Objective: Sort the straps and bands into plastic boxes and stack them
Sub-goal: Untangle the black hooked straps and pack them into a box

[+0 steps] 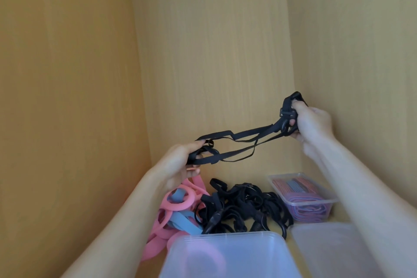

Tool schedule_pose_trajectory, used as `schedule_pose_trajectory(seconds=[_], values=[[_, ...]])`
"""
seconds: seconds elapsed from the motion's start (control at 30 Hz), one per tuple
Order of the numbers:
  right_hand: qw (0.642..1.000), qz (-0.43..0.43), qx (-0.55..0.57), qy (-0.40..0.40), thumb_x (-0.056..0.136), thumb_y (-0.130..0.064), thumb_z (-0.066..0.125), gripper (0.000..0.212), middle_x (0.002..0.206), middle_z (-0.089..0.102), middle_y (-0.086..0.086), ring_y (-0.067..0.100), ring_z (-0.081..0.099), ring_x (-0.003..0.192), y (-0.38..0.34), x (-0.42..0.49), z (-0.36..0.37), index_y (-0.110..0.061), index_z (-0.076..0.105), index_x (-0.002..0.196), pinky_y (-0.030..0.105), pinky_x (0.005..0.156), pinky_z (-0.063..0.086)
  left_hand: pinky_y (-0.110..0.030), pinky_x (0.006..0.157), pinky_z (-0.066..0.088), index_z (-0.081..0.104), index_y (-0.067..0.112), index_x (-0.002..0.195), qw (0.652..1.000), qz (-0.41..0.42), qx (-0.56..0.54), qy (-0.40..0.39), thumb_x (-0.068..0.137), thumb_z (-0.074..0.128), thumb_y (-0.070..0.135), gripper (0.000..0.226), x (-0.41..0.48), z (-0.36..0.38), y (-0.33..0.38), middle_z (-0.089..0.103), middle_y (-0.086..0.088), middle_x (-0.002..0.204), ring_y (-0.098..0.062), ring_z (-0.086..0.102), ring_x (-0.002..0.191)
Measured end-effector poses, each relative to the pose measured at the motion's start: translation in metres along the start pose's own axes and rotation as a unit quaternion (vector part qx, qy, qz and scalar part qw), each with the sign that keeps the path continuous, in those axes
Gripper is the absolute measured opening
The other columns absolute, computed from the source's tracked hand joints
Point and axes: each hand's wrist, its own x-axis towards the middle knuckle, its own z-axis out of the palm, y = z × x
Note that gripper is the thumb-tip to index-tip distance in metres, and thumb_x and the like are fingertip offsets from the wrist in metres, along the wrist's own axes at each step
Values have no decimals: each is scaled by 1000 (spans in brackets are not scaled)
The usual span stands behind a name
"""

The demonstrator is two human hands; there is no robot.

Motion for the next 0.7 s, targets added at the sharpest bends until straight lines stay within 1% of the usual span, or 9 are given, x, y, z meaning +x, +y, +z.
schedule_pose_trajectory(seconds=[0.1,0.17,0.23,0.33,0.4,0.47,0.57,0.63,0.7], values=[[1000,-11,16,16,89,-23,61,18,60,65,-3,8,48,38,-2,2,-3,-17,56,73,31,61,50,-25,52,46,75,10,95,998,-20,-30,-48,88,74,34,25,-3,-3,0,71,-1,79,-11,43,52],[999,-14,22,23,90,-23,62,19,59,64,-2,7,49,37,-2,3,-4,-17,54,73,32,62,50,-27,56,45,77,12,88,991,-8,-71,-112,80,80,34,24,-7,-5,0,64,-1,77,-13,40,55],[999,-16,19,27,90,-25,63,21,54,61,-5,7,50,37,-1,3,-6,-18,53,72,32,62,49,-26,54,43,75,12,85,982,5,-116,-146,69,89,36,32,-10,-5,0,59,-2,78,-13,40,56],[999,-14,7,29,91,-26,63,21,46,57,-10,6,52,37,2,4,-6,-18,53,74,32,64,49,-20,49,36,65,14,79,969,29,-181,-164,60,97,37,43,-12,-5,5,53,1,80,-11,37,59],[999,-15,-4,31,91,-27,63,20,50,58,-8,5,52,37,5,4,-6,-18,54,76,33,65,49,-18,47,32,64,14,76,962,46,-216,-163,56,99,32,44,-13,-6,7,53,2,79,-11,37,61],[999,-16,-13,30,91,-27,63,20,59,60,-4,5,52,38,9,4,-5,-18,55,75,35,68,48,-18,48,34,68,13,73,956,61,-228,-175,55,99,25,38,-14,-7,7,54,0,79,-12,40,63],[999,-13,-32,27,91,-30,64,22,51,60,-9,3,54,39,16,4,-6,-17,56,74,39,73,49,-23,56,41,69,11,71,946,71,-246,-197,53,93,9,30,-16,-8,6,57,-6,84,-15,45,67],[999,-10,-37,26,91,-30,64,22,45,57,-13,3,53,39,19,5,-7,-17,56,76,39,73,48,-25,58,43,61,12,67,943,59,-265,-194,57,79,-1,24,-15,-7,6,54,-8,88,-16,45,68],[999,-11,-39,28,92,-29,63,20,43,56,-13,3,53,38,21,5,-8,-16,56,78,37,71,47,-24,54,40,56,12,68,948,50,-259,-177,64,59,4,10,-14,-7,7,51,-6,85,-17,43,67]])
